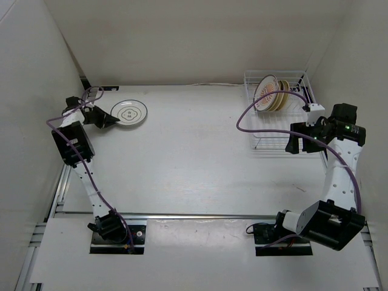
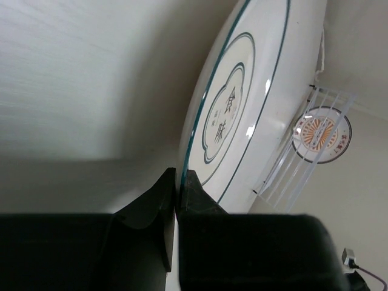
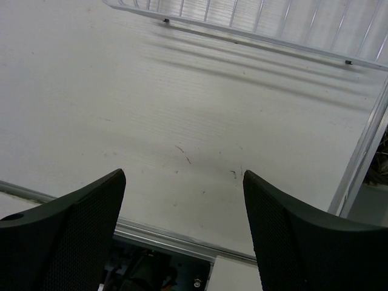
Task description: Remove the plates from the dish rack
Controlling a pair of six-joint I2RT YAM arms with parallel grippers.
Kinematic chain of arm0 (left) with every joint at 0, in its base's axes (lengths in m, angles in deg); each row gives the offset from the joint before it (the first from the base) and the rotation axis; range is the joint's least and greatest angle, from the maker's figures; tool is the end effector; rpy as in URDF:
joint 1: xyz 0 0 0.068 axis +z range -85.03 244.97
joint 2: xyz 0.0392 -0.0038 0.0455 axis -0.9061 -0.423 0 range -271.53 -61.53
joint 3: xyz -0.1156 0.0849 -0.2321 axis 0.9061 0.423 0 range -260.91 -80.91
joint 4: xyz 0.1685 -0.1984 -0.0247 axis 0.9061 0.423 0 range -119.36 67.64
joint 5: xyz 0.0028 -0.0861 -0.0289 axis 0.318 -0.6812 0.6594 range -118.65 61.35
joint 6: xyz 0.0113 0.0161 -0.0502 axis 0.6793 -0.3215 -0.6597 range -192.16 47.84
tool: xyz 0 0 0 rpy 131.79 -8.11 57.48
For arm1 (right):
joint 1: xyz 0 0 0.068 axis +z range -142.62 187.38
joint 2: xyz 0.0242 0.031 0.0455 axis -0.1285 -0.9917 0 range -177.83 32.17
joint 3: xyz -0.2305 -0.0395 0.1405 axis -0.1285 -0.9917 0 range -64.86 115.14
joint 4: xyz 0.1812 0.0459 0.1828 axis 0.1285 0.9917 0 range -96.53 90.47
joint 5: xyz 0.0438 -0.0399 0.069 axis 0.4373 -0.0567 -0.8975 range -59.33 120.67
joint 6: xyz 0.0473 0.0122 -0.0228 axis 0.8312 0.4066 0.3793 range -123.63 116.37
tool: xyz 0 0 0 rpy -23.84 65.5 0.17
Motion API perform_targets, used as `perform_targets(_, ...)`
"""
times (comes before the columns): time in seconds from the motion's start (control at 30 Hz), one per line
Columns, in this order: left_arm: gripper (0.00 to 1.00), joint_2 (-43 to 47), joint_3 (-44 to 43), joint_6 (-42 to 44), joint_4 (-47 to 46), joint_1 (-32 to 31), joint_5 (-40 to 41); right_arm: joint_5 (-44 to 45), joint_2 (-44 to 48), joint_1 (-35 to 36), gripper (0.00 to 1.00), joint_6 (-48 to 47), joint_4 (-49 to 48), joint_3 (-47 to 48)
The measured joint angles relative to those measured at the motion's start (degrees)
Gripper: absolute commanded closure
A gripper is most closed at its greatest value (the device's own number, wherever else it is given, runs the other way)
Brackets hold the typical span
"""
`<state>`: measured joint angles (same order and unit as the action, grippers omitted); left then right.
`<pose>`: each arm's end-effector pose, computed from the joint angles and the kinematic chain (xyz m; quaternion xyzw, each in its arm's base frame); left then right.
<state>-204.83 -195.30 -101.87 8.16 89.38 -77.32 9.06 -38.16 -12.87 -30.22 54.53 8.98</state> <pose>0.4793 0.1880 0.1161 -0.3308 0.8326 -0.4115 0.1672 0.2198 -0.0672 0.3466 -0.1044 0.9388 0.0561 0.3234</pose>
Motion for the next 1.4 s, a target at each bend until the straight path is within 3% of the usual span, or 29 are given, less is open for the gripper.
perform_targets(0.07, 0.74, -0.04, 0.0, 0.48, -0.07, -0.55, -0.57, -0.48, -0.02, 0.0, 0.18, 0.55, 0.0, -0.04)
perform_targets(0.1, 0.46, 0.02, 0.0, 0.92, -0.35, -0.68, -0.59, -0.72, -0.02, 0.0, 0.18, 0.74, 0.0, -0.09)
perform_targets(0.2, 0.08, 0.09, 0.24, 0.9, -0.59, -1.07, -2.32, -1.36, 0.0, 0.0, 0.18, 1.29, -0.13, -1.03)
perform_targets(0.27, 0.02, 1.31, 0.61, 1.4, -0.94, -1.29, -3.19, -1.51, 0.0, 0.0, 0.17, 1.84, -0.13, -1.81)
perform_targets(0.47, 0.0, 6.05, 7.48, 4.17, -1.92, -1.31, -1.62, -1.9, 0.07, 0.0, 0.18, 4.11, -1.49, -2.38)
perform_targets(0.6, 0.0, 12.87, 14.78, 7.1, -0.35, -1.36, 5.01, 0.26, -0.15, 0.0, 0.18, 8.17, -4.2, -1.36)
perform_targets(0.83, 0.0, 32.44, 24.28, 10.36, 2.56, -3.56, 14.16, 3.85, -7.34, 1.53, 0.17, 15.3, -10.12, 13.4)
perform_targets(1.1, 0.0, 57.72, 26.91, 19.91, 2.95, -12.39, 13.55, 9.31, -17.75, 9.64, 0.08, 16.9, -16.9, 25.11)
perform_targets(1.27, 0.0, 63.01, 27.91, 31.04, 8.81, -21.73, 17.22, 11.06, -27.19, 13.62, 0.02, 15.8, -16.24, 31.98)
perform_targets(1.4, 0.0, 63.17, 29.0, 37.64, 14.47, -26.95, 21.53, 13.46, -36.0, 15.28, 0.01, 15.74, -11.58, 44.89)
